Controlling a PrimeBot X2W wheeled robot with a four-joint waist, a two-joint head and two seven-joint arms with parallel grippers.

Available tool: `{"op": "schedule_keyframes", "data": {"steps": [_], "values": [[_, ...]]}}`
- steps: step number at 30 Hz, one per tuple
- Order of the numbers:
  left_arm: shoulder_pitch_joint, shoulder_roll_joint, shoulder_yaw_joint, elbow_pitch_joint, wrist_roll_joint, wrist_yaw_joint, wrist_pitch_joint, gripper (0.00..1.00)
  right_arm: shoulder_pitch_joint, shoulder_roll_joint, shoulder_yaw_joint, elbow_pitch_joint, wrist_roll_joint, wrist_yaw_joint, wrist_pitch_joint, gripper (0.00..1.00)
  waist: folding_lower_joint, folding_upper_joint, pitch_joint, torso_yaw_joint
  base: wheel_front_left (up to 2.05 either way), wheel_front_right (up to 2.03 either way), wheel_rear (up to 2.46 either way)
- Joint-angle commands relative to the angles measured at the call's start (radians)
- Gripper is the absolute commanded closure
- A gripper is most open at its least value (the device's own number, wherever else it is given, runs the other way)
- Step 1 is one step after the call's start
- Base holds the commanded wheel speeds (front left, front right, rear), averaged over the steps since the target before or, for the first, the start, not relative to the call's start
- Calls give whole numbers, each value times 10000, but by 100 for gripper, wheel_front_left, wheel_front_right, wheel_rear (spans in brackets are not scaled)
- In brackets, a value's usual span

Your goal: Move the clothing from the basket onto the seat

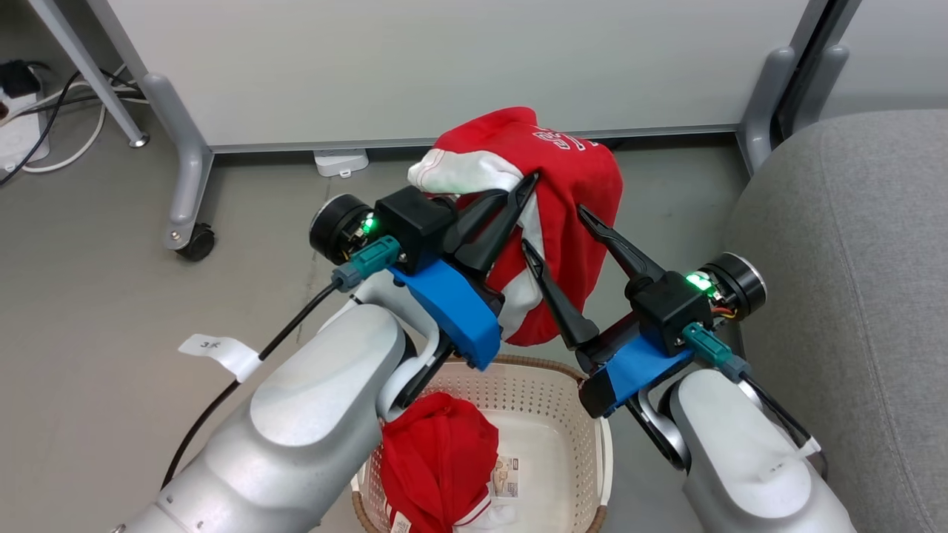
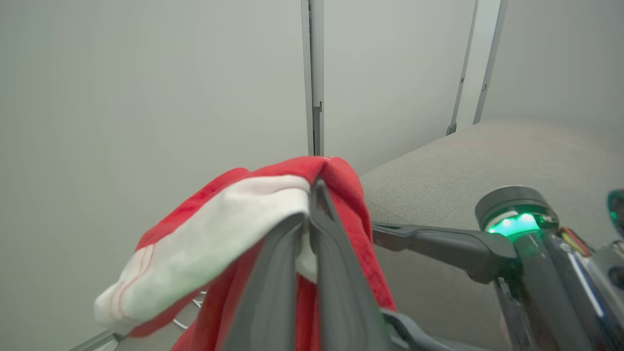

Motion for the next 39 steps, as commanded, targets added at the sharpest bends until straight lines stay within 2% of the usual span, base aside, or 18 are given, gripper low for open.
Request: {"op": "schedule_keyframes", "data": {"steps": [1, 11, 13, 39], "values": [[-130, -41, -14, 61, 47, -49, -70, 100, -202, -35, -44, 244, -14, 5, -35, 0, -1, 0, 29, 50, 0, 0, 0], [-340, -423, -311, 315, 31, -160, -210, 100, -840, -30, 258, 1544, 895, 5, -35, 0, -1, 0, 72, 325, 0, 0, 0], [-374, -472, -365, 364, 2, -182, -238, 100, -985, -33, 315, 1648, 1052, 5, -36, 100, -1, 0, 57, 361, 0, 0, 0], [-403, -405, -581, 824, -191, -265, -473, 100, -800, -32, 504, 1591, 1495, 5, -35, 100, -1, 0, -52, 299, 0, 0, 0]]}}
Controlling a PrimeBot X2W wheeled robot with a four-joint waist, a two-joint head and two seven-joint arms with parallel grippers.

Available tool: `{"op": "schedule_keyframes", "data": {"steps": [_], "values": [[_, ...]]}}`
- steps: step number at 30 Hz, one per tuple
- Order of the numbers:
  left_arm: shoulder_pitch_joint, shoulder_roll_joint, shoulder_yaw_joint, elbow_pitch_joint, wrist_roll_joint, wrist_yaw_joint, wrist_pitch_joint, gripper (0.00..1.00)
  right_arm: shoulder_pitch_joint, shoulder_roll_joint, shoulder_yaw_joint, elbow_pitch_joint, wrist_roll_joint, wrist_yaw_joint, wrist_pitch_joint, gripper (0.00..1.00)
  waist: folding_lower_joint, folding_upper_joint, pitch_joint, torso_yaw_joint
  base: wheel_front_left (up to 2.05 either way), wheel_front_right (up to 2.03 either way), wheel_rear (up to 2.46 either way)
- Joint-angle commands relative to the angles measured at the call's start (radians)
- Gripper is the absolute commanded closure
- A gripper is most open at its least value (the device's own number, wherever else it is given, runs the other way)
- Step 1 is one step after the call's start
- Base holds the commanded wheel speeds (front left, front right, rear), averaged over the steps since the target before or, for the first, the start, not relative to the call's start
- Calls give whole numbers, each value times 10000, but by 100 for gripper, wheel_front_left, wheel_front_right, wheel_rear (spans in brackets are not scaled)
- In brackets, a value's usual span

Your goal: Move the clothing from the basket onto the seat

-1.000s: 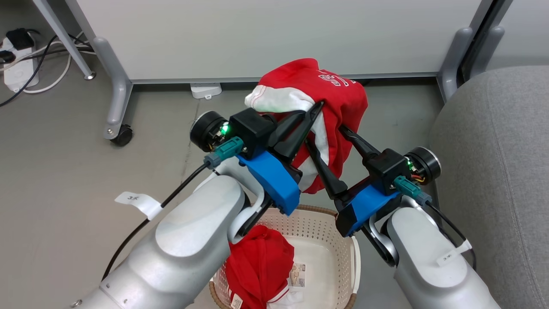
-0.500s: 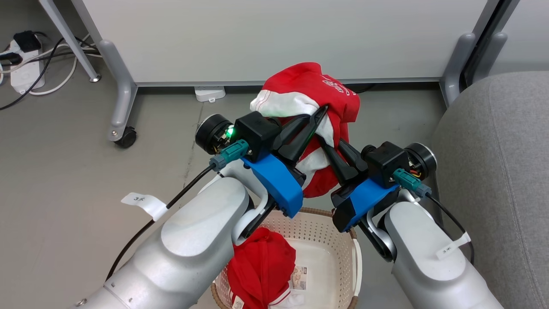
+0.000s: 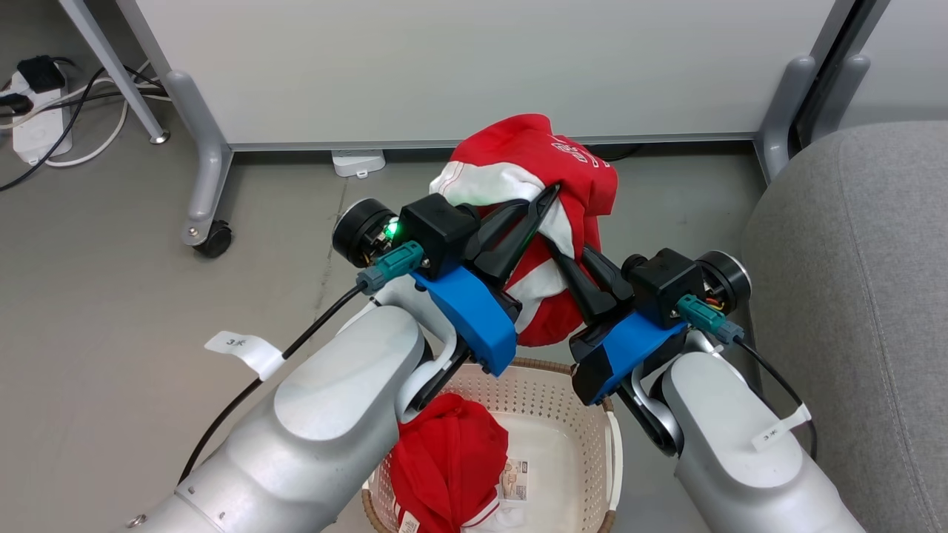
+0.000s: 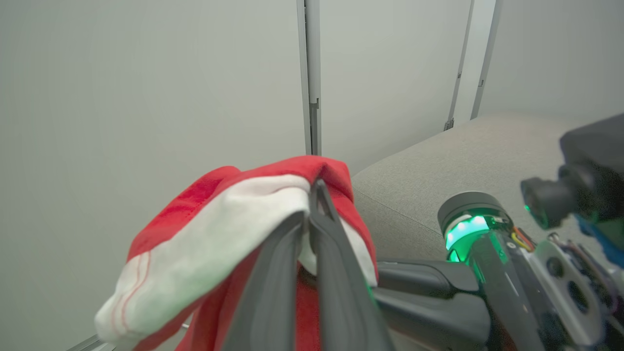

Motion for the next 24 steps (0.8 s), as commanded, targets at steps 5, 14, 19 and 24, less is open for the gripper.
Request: {"op": "schedule_keyframes", "data": {"steps": [5, 14, 19, 24], "values": [[-93, 9, 14, 83, -129, 14, 14, 53, 41, -28, 54, -100, 76, 5, -36, 100, 0, 0, 3, -11, 0, 0, 0], [-71, 52, -25, 166, -146, 143, -15, 0, 49, -28, -110, -266, 187, 5, -35, 100, 0, 0, 100, -65, 0, 0, 0], [-10, 140, -3, 84, -40, 258, -105, 0, -108, -28, -451, -347, -25, 5, -35, 100, 0, 0, 295, -167, 0, 0, 0], [109, 322, 54, -86, 26, 405, -203, 0, -89, -28, -912, -524, -299, 5, -36, 100, 0, 0, 529, -494, 0, 0, 0]]}}
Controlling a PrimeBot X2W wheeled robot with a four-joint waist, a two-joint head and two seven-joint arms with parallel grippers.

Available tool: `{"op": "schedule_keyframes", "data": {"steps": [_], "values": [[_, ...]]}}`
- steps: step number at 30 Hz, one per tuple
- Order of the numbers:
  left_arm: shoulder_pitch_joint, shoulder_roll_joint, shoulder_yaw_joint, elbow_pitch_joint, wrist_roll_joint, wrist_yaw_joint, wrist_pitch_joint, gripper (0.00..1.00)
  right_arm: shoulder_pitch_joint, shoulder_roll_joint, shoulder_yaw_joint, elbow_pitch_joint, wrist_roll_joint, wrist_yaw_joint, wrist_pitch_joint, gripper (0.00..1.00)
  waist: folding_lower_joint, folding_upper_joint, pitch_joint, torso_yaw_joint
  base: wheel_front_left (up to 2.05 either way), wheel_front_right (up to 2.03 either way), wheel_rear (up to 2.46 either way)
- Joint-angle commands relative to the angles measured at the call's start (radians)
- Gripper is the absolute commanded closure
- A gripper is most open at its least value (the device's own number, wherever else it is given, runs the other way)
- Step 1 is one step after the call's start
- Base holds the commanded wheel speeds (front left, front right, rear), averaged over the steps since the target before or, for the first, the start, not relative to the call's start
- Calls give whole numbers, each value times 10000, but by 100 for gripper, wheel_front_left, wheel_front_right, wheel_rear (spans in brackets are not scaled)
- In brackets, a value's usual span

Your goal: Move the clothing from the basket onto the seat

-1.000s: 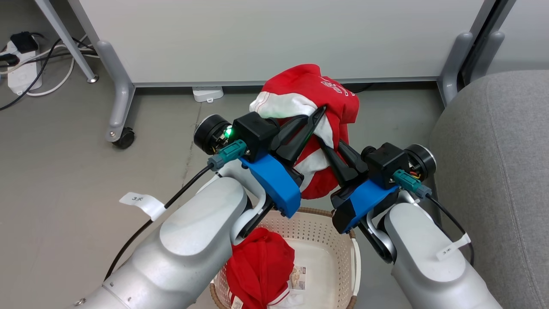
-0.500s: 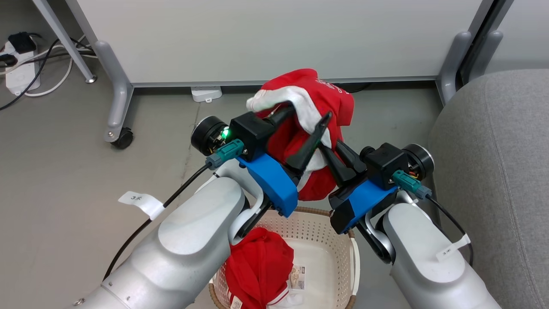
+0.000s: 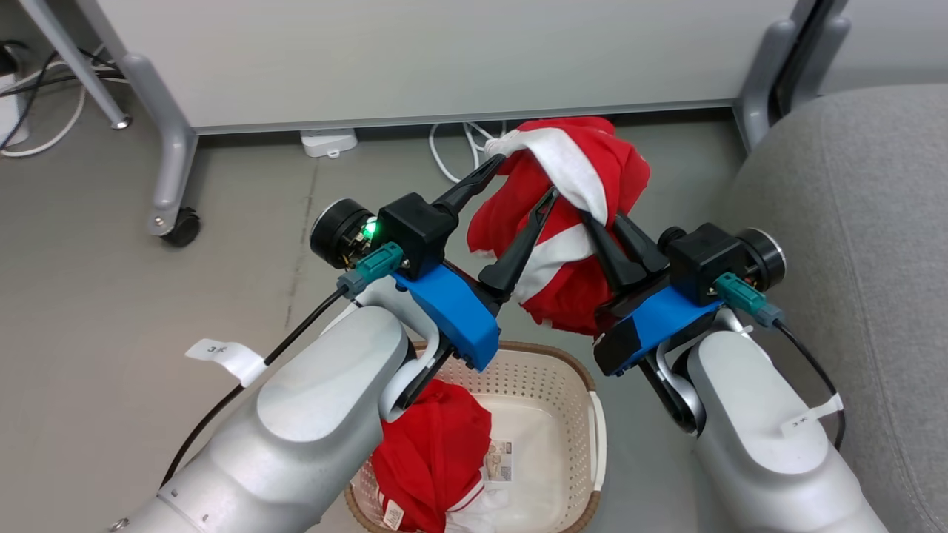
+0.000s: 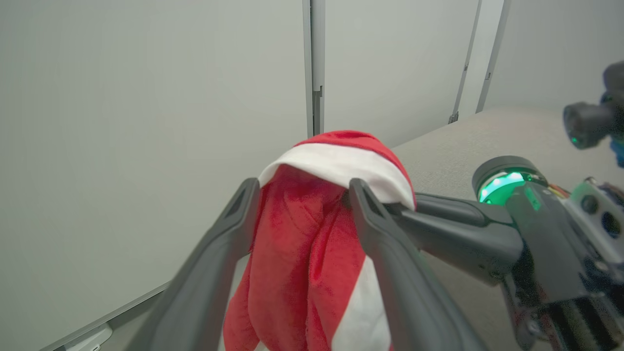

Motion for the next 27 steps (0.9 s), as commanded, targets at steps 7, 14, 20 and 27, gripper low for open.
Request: {"op": "schedule_keyframes", "data": {"steps": [7, 14, 20, 27], "values": [[192, 210, 29, -420, 320, 207, -174, 0, 256, -27, -540, -482, -303, 5, -38, 100, 0, 0, 305, -935, 0, 0, 0], [249, 250, -81, -763, 689, 284, -231, 0, 722, -32, -1167, -1131, -681, 5, -38, 100, 0, 0, 509, -1879, 0, 0, 0], [310, 311, -237, -898, 915, 276, -250, 0, 1054, -112, -1494, -1725, -775, 5, -40, 100, 0, 0, 658, -2716, 0, 0, 0], [302, 264, -444, -937, 1094, 184, -250, 0, 1515, -156, -1907, -2448, -739, 5, -38, 100, 0, 0, 812, -3612, 0, 0, 0]]}}
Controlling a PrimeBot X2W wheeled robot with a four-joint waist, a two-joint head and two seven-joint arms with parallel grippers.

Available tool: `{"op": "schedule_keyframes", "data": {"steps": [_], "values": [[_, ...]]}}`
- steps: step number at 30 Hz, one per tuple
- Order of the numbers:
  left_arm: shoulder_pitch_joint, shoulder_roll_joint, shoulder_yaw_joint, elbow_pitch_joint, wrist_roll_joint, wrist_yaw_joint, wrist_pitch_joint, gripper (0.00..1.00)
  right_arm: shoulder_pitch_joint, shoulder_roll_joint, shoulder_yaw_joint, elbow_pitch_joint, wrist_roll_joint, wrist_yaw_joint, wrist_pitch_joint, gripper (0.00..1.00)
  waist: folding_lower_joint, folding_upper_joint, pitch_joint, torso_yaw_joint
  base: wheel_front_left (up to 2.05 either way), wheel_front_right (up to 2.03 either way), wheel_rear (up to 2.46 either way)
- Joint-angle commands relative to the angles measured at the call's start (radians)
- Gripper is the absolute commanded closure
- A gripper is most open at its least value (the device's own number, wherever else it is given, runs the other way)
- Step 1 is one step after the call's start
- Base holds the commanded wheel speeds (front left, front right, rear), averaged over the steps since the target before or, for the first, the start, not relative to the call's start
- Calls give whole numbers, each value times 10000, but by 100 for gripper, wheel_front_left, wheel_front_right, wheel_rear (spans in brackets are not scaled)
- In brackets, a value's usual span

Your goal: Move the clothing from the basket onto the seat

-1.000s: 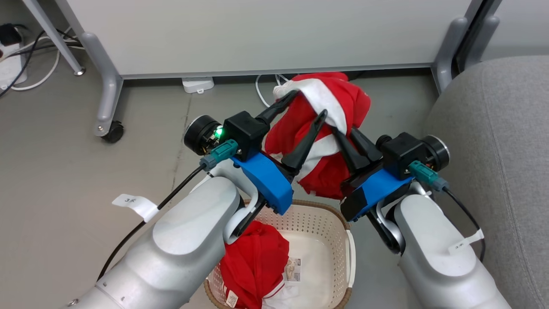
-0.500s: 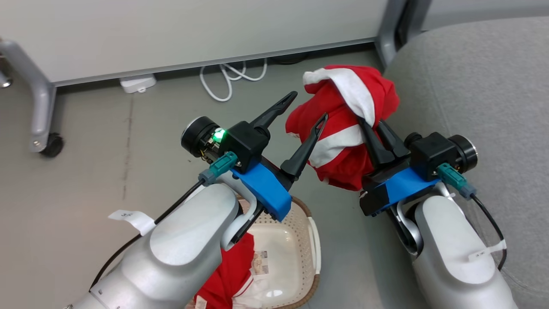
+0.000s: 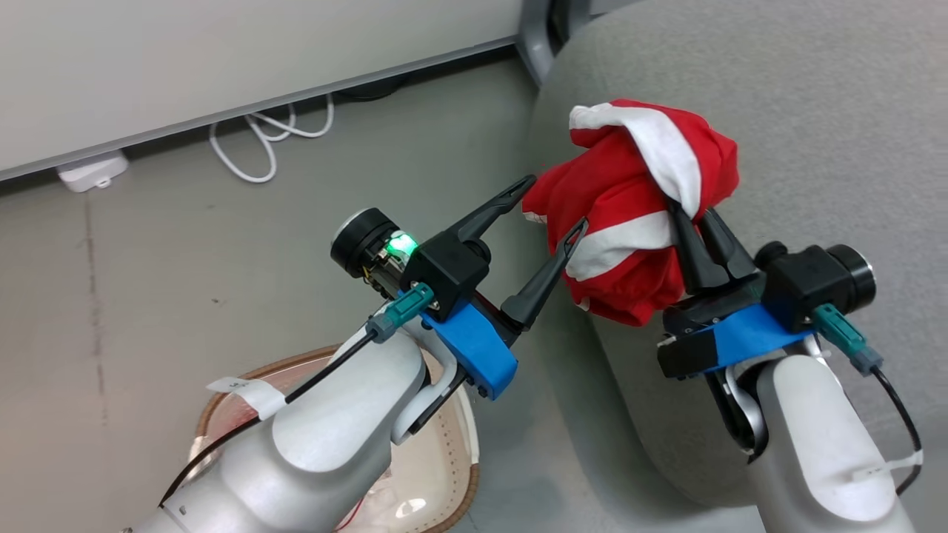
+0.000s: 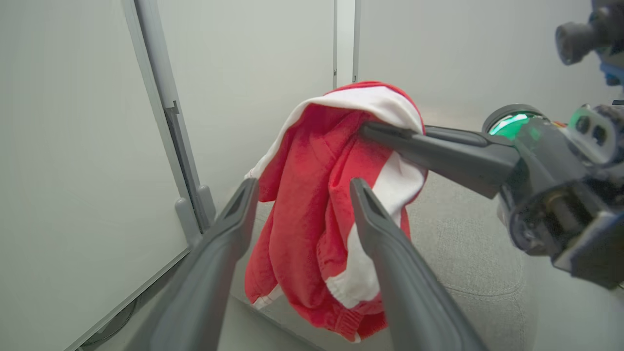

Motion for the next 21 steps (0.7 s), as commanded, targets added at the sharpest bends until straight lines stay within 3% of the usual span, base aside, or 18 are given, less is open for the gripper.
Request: {"op": "schedule_keyframes", "data": {"steps": [1, 11, 21], "values": [[10, 39, -5, -16, 65, -50, -44, 0, 168, -29, -92, -170, 23, 5, -36, 100, 0, 0, 114, -385, 0, 0, 0], [68, -67, -246, 114, 138, -98, -43, 0, 1096, -17, -676, -838, 6, 5, -38, 100, 0, 0, 90, -1179, 0, 0, 0], [-105, -81, -169, 32, 253, 59, -52, 0, 1112, -39, -739, -1263, -64, 5, -38, 100, 0, 0, 223, -1031, 0, 0, 0]]}}
